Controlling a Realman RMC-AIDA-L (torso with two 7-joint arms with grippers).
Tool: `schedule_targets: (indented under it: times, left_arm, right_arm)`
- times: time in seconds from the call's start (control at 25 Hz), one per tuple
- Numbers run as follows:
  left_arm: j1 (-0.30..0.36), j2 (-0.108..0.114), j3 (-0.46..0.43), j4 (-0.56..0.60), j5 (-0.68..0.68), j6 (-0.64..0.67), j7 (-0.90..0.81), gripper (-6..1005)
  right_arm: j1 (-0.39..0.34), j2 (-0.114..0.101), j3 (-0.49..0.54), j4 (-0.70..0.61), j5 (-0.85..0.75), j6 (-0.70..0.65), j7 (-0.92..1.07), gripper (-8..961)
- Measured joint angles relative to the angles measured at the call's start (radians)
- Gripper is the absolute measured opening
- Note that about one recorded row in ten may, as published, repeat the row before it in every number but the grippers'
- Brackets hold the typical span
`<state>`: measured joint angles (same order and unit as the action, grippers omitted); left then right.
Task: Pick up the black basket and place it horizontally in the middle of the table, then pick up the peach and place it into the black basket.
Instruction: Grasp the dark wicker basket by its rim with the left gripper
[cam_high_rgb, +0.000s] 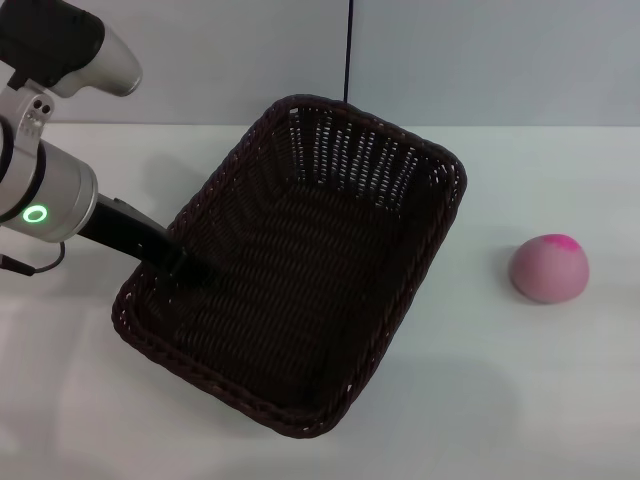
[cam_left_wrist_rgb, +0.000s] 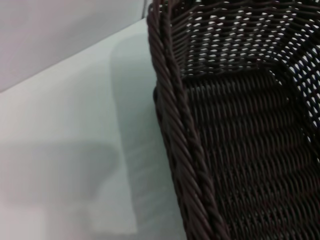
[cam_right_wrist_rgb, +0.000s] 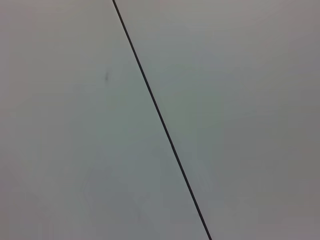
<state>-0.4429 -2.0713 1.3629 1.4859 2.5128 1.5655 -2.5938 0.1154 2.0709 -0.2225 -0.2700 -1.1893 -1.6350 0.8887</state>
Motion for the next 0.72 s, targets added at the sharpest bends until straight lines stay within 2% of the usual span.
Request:
schedule_targets:
  times: [0.16,0.28,0.52,0.72]
  left_arm:
    - [-0.003,-0.001,0.004,-0.013,-0.005,0.009,0.007,653]
    - [-0.008,-0.001,0.000,-0.021,-0.005,0.009,0.007,443]
    - [-0.028,0.000,-0.012,-0.013,-0.006,0.025,0.067,237]
    - [-0.063,0.000,-0.025,0.011,-0.006,0.028,0.219,193]
  right_arm:
    - [0.001,0.000,0.000,-0.003,-0.002,-0.004,0.015,664]
    - [0.001,0.000,0.000,-0.005,0.000,-0.006,0.024,664]
    - [0.005,0.000,0.000,-0.010,0.001,-0.022,0.047,664]
    - [0.005,0.000,0.000,-0.011,0.000,-0.029,0.050,664]
